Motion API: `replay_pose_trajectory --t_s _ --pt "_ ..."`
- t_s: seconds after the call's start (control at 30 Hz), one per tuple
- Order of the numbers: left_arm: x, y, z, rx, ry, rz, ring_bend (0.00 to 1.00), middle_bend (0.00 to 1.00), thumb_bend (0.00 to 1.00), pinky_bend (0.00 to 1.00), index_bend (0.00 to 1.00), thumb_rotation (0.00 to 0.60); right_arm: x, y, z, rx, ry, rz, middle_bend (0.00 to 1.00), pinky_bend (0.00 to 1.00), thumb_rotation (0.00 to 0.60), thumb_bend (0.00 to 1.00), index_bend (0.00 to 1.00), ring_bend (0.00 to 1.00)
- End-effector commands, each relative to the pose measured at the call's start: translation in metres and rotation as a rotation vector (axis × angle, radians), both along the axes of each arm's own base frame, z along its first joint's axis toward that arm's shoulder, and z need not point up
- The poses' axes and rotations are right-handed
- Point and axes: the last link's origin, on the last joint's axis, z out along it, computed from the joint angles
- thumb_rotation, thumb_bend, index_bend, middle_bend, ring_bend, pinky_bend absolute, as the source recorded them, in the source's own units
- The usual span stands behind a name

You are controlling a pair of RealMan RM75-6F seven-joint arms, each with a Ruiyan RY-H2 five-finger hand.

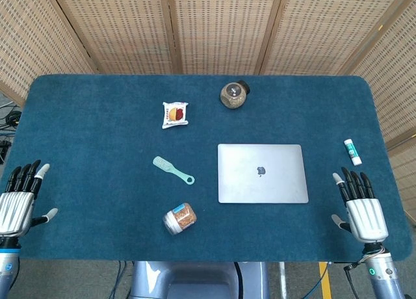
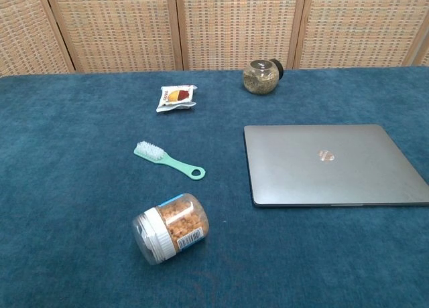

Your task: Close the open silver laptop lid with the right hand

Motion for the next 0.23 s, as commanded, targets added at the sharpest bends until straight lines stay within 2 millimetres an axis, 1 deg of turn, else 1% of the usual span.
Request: replay_pose_trajectory --t_s 0.03,0.13,0.23 --pt "0.0000 0.0002 -0.0017 -0.006 0.004 -0.003 0.00 0.00 0.01 0.00 0.00 0.600 -0.0011 0.0012 0.0015 0.003 0.000 -0.004 0.00 0.00 0.600 0.00 0.00 0.00" --pt "0.0001 -0.0003 -0.0014 0.002 -0.001 -0.005 0.00 0.00 0.01 0.00 0.00 0.600 0.0016 0.0030 0.0048 -0.004 -0.021 0.009 0.00 0.00 0.600 0.00 0.00 0.00" --pt "-0.0001 -0.0011 0.0003 0.010 -0.006 -0.007 0.00 0.00 0.01 0.00 0.00 0.600 0.0000 0.0031 0.0083 -0.011 -0.041 -0.003 0.00 0.00 0.600 0.00 0.00 0.00"
